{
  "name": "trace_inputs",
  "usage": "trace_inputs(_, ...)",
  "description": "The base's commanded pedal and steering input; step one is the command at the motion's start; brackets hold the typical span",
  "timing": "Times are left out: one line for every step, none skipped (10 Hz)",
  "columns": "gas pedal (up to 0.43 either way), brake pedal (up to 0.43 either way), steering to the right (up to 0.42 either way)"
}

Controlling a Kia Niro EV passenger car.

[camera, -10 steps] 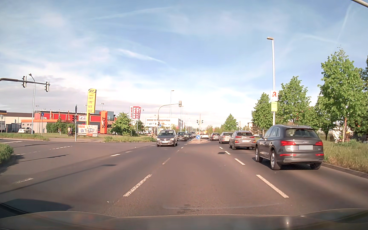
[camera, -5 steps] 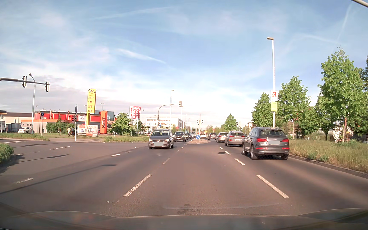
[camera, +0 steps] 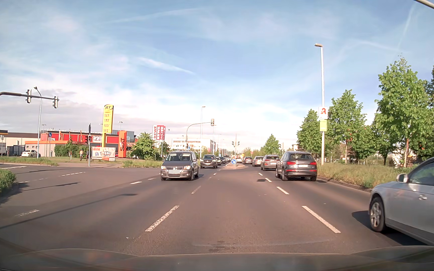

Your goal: Follow the waypoints while adhering to traffic rules and regulations

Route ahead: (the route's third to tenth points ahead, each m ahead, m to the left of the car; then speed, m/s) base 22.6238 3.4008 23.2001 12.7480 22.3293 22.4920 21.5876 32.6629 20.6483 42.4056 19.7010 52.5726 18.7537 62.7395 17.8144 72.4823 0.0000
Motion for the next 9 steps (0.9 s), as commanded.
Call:
trace_inputs(0.0,0.268,-0.006)
trace_inputs(0.0,0.268,-0.006)
trace_inputs(0.0,0.268,-0.006)
trace_inputs(0.0,0.268,-0.006)
trace_inputs(0.0,0.268,-0.006)
trace_inputs(0.0,0.268,-0.006)
trace_inputs(0.0,0.268,-0.006)
trace_inputs(0.0,0.268,-0.006)
trace_inputs(0.0,0.268,-0.006)
